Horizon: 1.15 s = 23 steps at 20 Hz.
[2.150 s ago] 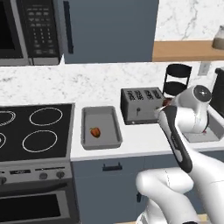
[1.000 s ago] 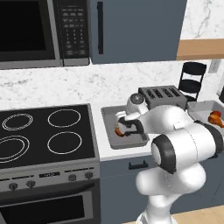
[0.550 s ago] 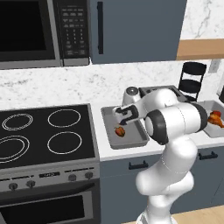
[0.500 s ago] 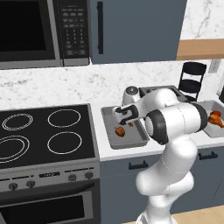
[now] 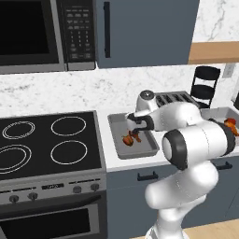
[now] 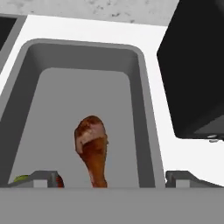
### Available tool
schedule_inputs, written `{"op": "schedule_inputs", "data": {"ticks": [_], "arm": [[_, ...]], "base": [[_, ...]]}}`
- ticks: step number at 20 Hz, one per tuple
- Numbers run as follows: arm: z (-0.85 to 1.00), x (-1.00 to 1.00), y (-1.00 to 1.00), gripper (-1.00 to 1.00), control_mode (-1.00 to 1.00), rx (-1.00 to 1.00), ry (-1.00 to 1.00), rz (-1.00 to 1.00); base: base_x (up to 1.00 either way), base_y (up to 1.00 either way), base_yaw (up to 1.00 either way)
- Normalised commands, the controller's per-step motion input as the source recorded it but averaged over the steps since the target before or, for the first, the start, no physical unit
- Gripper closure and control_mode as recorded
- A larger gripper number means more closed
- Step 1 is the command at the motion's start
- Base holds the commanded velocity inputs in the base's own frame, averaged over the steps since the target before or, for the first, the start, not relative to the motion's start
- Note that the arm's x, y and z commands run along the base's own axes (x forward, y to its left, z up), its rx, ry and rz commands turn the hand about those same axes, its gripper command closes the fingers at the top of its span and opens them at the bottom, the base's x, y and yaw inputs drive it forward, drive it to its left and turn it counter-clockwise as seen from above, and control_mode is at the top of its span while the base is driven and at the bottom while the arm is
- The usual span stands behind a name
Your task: Place one bell pepper and one chicken drumstick in each tupperware on the nearby counter, to pack two identical lunches.
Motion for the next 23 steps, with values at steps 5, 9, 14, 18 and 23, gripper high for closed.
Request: {"op": "schedule_inputs", "data": {"ticks": [5, 9, 14, 18, 23], "arm": [[1.0, -1.0, -0.47, -1.0, -1.0, 0.03, -0.38, 0.0], [1.0, -1.0, -0.21, -1.0, -1.0, 0.02, -0.49, 0.0], [1.0, -1.0, -0.17, -1.0, -1.0, 0.03, -0.52, 0.0], [1.0, -1.0, -0.22, -1.0, -1.0, 0.02, -0.49, 0.0], [1.0, -1.0, -0.04, -1.0, -1.0, 0.0, -0.48, 0.0]], "base": [[0.0, 0.0, 0.0], [0.0, 0.0, 0.0], [0.0, 0.0, 0.0], [0.0, 0.0, 0.0], [0.0, 0.0, 0.0]]}}
